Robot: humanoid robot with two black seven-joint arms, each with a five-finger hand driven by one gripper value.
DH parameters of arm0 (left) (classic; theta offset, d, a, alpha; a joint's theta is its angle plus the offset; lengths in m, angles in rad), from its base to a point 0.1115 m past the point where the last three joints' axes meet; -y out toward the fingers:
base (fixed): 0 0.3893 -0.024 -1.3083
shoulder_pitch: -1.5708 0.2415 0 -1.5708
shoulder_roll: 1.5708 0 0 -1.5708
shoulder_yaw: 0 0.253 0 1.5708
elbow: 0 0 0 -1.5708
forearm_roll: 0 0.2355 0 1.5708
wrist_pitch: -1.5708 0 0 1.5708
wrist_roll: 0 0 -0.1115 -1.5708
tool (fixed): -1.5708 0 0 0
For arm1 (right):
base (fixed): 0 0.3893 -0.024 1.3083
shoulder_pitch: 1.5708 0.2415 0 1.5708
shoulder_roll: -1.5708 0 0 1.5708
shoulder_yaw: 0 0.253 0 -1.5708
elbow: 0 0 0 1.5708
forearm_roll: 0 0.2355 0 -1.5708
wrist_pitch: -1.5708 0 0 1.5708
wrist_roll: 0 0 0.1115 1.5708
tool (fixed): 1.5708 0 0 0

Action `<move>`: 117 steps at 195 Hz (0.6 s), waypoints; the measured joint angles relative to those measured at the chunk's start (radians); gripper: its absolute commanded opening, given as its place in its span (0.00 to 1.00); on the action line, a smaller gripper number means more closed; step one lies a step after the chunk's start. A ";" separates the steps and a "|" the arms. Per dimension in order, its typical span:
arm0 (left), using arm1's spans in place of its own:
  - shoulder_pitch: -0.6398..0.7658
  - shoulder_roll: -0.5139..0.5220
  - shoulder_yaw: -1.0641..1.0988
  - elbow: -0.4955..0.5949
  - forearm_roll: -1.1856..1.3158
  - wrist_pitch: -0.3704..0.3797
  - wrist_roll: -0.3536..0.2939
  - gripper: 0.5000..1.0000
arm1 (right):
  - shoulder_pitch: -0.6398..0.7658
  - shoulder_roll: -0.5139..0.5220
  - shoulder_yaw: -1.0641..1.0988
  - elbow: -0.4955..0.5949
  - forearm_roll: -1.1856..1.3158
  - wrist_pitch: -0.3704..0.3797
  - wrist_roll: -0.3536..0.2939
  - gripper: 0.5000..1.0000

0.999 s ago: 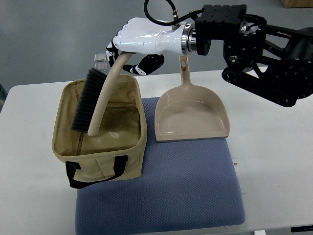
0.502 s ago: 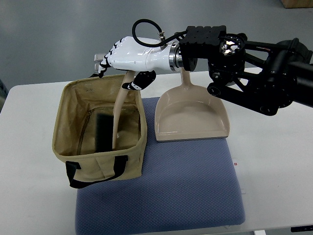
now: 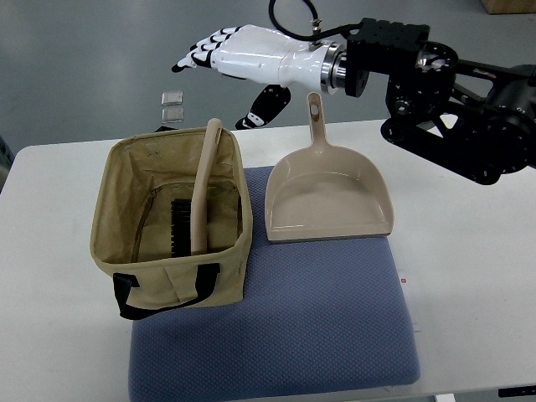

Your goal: Put pink broom in yellow bag with right hand

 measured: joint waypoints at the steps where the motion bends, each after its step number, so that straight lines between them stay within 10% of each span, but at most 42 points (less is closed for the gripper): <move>1: 0.000 0.000 0.000 0.000 0.000 0.000 0.000 1.00 | -0.002 -0.002 0.004 0.000 0.005 0.000 0.000 0.79; 117: 0.000 0.000 0.000 0.000 0.000 0.000 0.000 1.00 | -0.415 -0.199 0.529 -0.042 0.681 -0.016 -0.080 0.79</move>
